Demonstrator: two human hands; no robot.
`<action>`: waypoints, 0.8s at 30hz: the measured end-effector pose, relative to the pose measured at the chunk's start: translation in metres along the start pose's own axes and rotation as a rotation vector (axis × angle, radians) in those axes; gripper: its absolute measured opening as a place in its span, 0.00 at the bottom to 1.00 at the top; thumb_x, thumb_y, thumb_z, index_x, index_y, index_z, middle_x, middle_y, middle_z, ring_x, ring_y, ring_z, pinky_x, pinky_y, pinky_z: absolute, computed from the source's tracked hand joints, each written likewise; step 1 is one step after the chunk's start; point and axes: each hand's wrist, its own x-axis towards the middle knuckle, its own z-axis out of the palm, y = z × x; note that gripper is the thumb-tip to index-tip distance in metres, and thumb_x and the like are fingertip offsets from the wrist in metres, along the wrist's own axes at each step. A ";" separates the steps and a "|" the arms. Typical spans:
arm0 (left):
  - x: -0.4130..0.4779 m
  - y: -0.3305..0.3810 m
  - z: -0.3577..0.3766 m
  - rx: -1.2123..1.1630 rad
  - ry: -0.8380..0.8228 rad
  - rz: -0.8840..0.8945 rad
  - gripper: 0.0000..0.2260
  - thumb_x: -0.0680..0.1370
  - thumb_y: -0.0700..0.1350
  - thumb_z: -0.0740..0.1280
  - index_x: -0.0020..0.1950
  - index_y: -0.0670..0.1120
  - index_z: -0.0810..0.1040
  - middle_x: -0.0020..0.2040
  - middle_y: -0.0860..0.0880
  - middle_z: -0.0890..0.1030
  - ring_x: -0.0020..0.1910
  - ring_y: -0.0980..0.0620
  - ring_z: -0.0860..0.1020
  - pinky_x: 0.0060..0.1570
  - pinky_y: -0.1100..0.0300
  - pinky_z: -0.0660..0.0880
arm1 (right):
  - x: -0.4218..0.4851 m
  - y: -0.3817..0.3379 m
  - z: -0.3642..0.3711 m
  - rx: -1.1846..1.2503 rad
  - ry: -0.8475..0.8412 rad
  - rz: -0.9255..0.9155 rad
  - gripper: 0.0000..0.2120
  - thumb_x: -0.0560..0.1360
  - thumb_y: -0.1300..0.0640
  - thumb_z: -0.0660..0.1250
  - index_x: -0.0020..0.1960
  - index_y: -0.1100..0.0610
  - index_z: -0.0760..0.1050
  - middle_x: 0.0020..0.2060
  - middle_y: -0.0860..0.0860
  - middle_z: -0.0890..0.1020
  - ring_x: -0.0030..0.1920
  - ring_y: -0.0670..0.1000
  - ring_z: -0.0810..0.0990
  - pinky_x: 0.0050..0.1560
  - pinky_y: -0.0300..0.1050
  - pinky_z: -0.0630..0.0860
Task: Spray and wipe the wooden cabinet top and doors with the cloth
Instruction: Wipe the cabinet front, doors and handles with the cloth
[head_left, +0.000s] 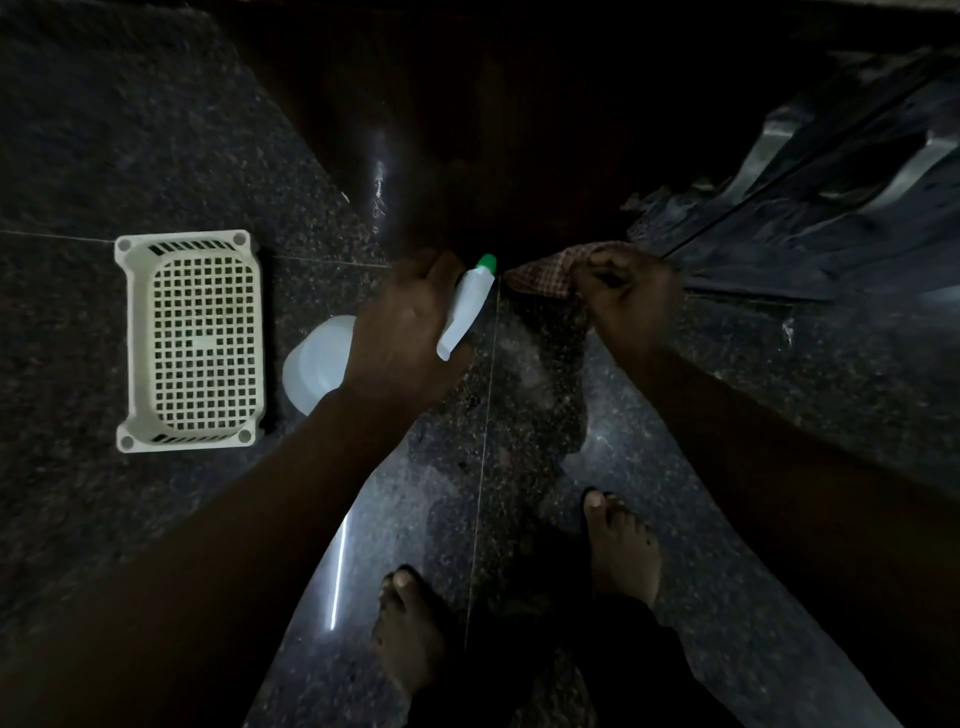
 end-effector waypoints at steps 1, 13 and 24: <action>0.000 0.001 0.001 0.005 0.004 0.004 0.14 0.71 0.43 0.59 0.51 0.37 0.75 0.46 0.41 0.77 0.41 0.44 0.75 0.34 0.55 0.68 | 0.000 0.005 -0.001 -0.030 -0.006 -0.009 0.05 0.74 0.57 0.73 0.43 0.59 0.85 0.36 0.43 0.82 0.36 0.37 0.79 0.41 0.31 0.72; 0.014 0.031 -0.005 0.003 0.031 0.075 0.14 0.67 0.41 0.62 0.51 0.38 0.74 0.46 0.42 0.76 0.43 0.44 0.74 0.36 0.57 0.65 | -0.001 0.001 -0.037 -0.049 -0.013 -0.061 0.10 0.76 0.55 0.71 0.47 0.62 0.84 0.40 0.47 0.82 0.42 0.41 0.81 0.43 0.33 0.77; 0.026 0.050 0.007 0.068 -0.038 0.164 0.14 0.67 0.36 0.68 0.52 0.37 0.74 0.47 0.40 0.77 0.45 0.40 0.76 0.33 0.54 0.69 | 0.001 0.029 -0.026 -0.161 -0.090 -0.020 0.18 0.76 0.45 0.67 0.49 0.59 0.85 0.43 0.55 0.87 0.43 0.54 0.86 0.44 0.52 0.81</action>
